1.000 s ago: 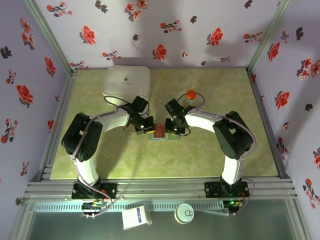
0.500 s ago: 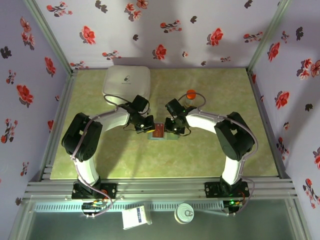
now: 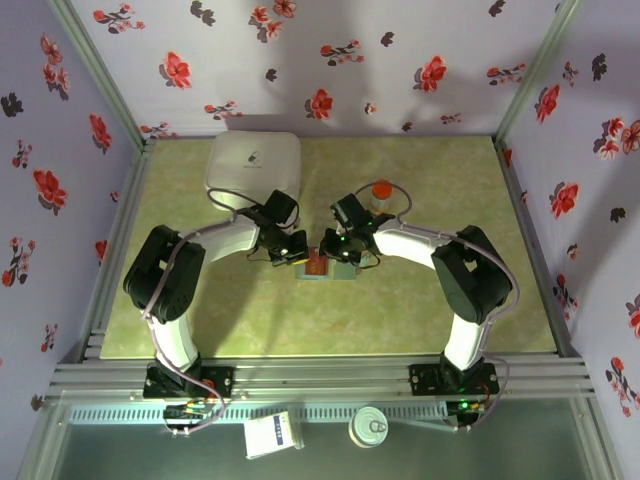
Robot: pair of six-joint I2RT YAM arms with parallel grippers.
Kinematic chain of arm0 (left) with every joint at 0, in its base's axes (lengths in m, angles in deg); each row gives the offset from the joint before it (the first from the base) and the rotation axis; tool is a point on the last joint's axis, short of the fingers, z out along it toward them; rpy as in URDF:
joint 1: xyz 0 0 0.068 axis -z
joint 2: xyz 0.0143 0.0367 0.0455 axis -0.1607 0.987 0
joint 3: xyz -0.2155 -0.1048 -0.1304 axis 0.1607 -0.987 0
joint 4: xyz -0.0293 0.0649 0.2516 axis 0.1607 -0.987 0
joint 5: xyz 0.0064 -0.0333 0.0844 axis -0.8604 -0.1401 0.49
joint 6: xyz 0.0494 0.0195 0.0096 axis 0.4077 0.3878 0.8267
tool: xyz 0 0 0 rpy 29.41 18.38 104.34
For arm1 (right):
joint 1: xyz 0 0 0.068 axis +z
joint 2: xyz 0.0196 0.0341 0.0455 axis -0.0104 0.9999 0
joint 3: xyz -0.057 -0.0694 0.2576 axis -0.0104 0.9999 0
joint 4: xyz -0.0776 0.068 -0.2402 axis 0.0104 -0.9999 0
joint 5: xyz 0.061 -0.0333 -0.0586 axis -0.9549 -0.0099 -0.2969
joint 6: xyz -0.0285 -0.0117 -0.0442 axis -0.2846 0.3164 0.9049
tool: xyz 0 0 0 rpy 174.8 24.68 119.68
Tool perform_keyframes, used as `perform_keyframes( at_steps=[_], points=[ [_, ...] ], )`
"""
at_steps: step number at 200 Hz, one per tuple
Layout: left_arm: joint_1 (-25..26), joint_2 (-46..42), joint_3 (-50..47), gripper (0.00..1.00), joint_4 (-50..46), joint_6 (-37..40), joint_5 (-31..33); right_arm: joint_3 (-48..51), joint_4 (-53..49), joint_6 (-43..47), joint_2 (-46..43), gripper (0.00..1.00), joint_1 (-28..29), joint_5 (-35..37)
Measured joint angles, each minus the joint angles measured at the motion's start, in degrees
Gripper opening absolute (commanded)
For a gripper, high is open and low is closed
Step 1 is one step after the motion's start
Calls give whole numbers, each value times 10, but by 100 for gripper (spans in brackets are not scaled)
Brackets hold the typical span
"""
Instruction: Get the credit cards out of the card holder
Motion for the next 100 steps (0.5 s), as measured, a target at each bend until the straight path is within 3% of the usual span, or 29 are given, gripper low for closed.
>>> perform_keyframes(
  at_steps=[29, 100],
  points=[
    [0, 7, 1, 0, -2, 6, 8, 0, 13, -6, 4, 25, 0, -5],
    [0, 15, 1, 0, -2, 8, 11, 6, 21, -8, 23, 25, 0, -13]
  ],
)
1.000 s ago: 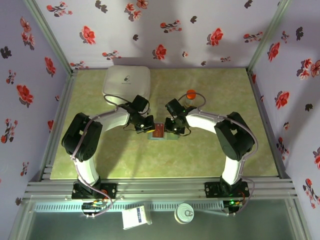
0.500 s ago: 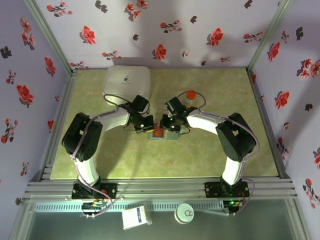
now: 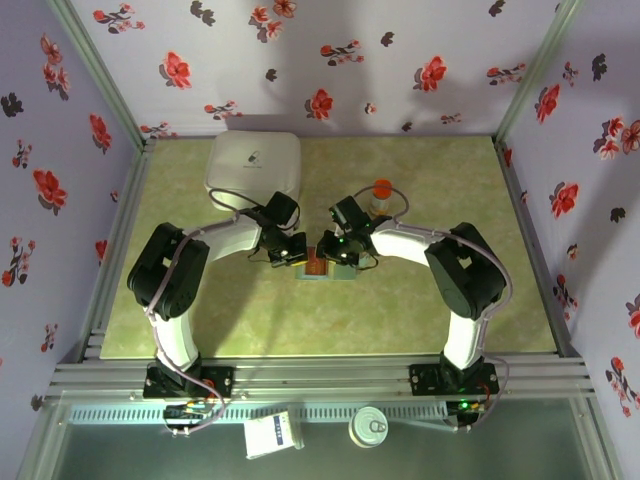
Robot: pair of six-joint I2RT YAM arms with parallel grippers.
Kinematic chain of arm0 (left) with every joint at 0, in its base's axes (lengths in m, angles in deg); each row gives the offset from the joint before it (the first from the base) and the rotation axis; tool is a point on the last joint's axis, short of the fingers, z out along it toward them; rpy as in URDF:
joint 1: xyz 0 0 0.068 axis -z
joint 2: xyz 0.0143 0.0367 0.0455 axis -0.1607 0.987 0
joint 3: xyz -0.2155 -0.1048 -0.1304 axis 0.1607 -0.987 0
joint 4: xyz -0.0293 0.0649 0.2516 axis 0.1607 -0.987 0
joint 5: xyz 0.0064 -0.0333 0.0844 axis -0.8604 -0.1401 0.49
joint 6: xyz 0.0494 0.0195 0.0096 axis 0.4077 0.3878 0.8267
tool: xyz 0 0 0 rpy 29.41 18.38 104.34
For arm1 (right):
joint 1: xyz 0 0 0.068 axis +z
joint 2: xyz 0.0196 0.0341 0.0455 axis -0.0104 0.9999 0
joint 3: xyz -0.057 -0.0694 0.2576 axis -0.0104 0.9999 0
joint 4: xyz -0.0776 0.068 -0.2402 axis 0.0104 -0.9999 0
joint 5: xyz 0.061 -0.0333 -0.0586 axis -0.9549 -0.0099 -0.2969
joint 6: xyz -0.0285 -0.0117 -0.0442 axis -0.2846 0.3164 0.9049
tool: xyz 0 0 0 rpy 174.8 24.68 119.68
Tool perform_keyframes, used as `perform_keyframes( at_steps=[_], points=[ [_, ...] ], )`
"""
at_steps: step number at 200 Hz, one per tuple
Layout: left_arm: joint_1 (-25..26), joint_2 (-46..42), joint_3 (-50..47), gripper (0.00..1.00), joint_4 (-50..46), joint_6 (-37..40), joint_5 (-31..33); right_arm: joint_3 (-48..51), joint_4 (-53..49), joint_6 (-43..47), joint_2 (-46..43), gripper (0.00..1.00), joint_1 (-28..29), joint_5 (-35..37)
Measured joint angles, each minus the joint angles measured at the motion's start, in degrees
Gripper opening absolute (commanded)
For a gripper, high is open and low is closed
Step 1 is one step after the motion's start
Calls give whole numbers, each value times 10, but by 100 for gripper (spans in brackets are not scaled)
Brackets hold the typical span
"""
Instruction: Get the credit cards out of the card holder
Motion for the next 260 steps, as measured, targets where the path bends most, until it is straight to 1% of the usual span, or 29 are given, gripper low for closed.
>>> perform_keyframes(
  at_steps=[55, 112, 187, 230, 260],
  points=[
    [0, 0, 0, 0, -1, 0, 0, 5, 4, 0, 1, 24, -1, -1],
    [0, 0, 0, 0, -2, 0, 0, 5, -16, 7, -1, 25, -1, 20],
    [0, -4, 0, 0, -5, 0, 2, 5, -37, 11, -29, 26, -1, 40],
    [0, -18, 4, 0, -13, 0, -2, 24, -31, 10, -33, 26, -4, 41],
    [1, -18, 18, 0, -15, 0, -10, 42, -12, 3, -33, 26, -9, 26]
  ],
)
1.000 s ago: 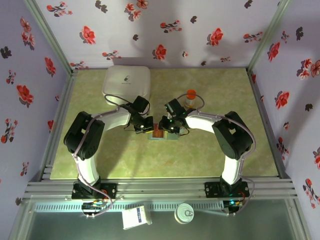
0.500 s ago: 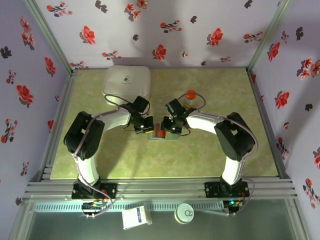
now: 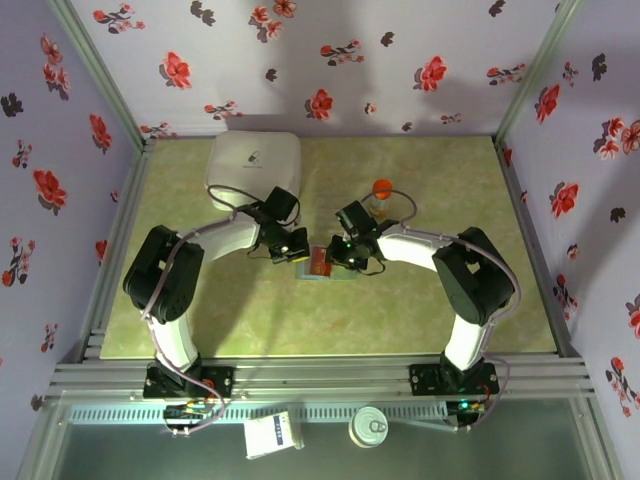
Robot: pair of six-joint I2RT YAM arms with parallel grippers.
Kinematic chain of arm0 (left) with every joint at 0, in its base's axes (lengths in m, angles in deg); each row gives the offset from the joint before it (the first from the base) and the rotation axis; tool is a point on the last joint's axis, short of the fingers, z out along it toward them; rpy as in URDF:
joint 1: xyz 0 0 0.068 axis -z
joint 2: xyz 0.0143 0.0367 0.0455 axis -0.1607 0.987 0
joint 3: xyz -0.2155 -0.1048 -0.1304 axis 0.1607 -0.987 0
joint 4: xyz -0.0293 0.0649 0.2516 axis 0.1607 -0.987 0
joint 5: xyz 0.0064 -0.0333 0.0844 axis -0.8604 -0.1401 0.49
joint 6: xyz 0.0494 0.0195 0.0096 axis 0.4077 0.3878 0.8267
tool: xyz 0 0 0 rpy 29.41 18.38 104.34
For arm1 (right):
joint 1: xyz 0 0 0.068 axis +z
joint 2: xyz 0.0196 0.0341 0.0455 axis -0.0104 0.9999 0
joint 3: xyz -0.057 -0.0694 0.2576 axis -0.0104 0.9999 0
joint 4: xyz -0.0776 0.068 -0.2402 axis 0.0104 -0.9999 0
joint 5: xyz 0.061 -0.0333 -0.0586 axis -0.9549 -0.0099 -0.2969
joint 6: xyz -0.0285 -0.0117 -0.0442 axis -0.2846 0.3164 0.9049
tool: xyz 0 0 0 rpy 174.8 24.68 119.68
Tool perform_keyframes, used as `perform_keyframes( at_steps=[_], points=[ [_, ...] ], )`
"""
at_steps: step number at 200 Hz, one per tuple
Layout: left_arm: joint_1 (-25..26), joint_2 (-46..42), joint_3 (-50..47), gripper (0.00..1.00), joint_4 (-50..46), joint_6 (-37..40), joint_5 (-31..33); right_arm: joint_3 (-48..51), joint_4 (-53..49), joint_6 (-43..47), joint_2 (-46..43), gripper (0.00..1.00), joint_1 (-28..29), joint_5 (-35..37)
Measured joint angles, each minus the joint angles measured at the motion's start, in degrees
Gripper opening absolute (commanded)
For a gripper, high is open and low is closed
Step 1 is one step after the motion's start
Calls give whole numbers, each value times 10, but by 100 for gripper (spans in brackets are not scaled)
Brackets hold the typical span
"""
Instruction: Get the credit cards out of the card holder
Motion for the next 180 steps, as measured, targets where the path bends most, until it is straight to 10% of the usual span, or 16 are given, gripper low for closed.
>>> perform_keyframes(
  at_steps=[180],
  points=[
    [2, 38, 12, 0, -18, 19, -1, 0, 31, -2, 12, 24, -3, -26]
  ],
)
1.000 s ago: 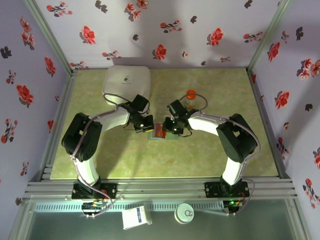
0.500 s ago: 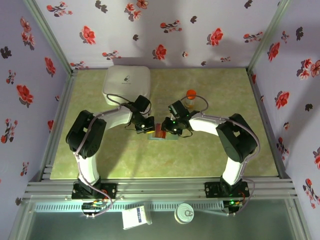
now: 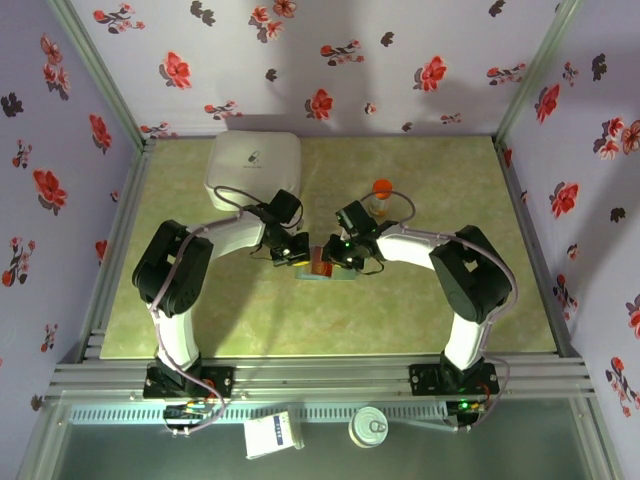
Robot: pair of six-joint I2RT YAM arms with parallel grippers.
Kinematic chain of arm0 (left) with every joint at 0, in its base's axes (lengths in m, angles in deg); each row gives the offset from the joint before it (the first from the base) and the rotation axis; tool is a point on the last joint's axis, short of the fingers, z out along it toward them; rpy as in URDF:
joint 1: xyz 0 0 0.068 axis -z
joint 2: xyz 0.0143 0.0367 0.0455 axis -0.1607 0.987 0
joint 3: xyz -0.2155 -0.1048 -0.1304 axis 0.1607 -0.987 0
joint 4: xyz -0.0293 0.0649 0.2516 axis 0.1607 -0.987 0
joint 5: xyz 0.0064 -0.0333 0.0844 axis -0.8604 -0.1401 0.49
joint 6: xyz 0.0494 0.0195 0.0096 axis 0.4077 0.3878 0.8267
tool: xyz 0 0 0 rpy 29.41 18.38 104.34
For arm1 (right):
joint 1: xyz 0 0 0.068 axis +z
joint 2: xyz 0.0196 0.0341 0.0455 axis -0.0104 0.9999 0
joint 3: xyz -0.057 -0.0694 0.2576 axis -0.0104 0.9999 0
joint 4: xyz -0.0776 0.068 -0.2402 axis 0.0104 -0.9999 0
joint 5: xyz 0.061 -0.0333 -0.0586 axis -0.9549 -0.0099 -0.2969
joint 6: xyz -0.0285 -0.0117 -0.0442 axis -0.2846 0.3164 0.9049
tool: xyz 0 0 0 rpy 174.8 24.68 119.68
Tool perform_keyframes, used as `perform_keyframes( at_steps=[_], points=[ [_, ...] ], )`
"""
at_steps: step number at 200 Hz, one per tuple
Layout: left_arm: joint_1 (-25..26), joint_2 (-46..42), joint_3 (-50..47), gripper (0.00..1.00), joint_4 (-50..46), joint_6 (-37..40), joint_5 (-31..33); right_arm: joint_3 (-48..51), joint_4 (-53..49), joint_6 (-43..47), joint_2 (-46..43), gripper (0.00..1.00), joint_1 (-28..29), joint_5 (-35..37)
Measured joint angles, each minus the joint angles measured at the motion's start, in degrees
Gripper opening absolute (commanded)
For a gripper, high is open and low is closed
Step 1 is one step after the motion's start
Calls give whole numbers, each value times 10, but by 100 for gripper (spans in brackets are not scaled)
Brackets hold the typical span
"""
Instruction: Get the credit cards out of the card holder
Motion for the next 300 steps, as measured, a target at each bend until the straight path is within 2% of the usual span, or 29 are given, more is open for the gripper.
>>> perform_keyframes(
  at_steps=[85, 140, 300],
  points=[
    [0, -1, 2, 0, -8, 0, 0, -8, -23, 28, -5, 29, -1, 11],
    [0, -10, 3, 0, -16, 0, -5, 49, 32, 30, -68, 29, -6, 11],
    [10, 10, 9, 0, -7, 0, -21, 99, 130, -2, -29, 24, -38, -43]
  ],
)
